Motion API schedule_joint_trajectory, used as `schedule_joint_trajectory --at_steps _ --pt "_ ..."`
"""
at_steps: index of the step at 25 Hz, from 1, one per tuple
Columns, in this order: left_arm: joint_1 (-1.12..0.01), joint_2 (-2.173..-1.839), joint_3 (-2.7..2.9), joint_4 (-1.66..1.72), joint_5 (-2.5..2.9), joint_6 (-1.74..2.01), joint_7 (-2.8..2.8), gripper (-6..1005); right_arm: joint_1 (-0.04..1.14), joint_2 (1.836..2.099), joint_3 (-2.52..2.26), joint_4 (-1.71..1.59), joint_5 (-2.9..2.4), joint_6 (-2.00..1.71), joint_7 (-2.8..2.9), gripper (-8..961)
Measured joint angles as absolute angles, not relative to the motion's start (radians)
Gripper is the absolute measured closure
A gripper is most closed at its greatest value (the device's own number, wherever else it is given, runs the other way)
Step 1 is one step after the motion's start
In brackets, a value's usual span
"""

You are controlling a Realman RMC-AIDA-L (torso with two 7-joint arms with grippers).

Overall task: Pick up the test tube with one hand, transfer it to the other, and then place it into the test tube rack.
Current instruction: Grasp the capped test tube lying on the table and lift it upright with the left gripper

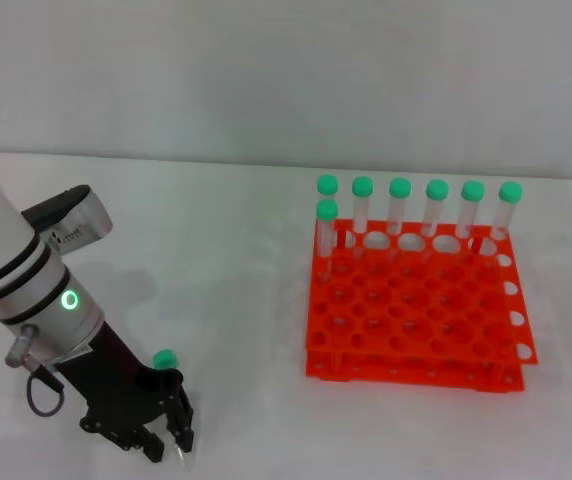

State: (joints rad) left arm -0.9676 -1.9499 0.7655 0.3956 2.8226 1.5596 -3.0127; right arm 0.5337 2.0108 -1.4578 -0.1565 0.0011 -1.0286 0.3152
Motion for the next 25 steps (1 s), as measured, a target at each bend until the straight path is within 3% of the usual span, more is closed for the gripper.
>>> schedule_joint_trajectory --at_steps 10,25 --pt "-0.949 -1.943 0.737 0.397 2.82 1.56 -3.013 654 0.534 2.011 -1.466 -0.157 0.006 -1.029 0.316 95" --pt "-0.928 -1.93 0.738 0.399 2.818 1.565 -3.013 649 0.534 2.018 -1.467 -0.158 0.006 -1.029 0.315 95"
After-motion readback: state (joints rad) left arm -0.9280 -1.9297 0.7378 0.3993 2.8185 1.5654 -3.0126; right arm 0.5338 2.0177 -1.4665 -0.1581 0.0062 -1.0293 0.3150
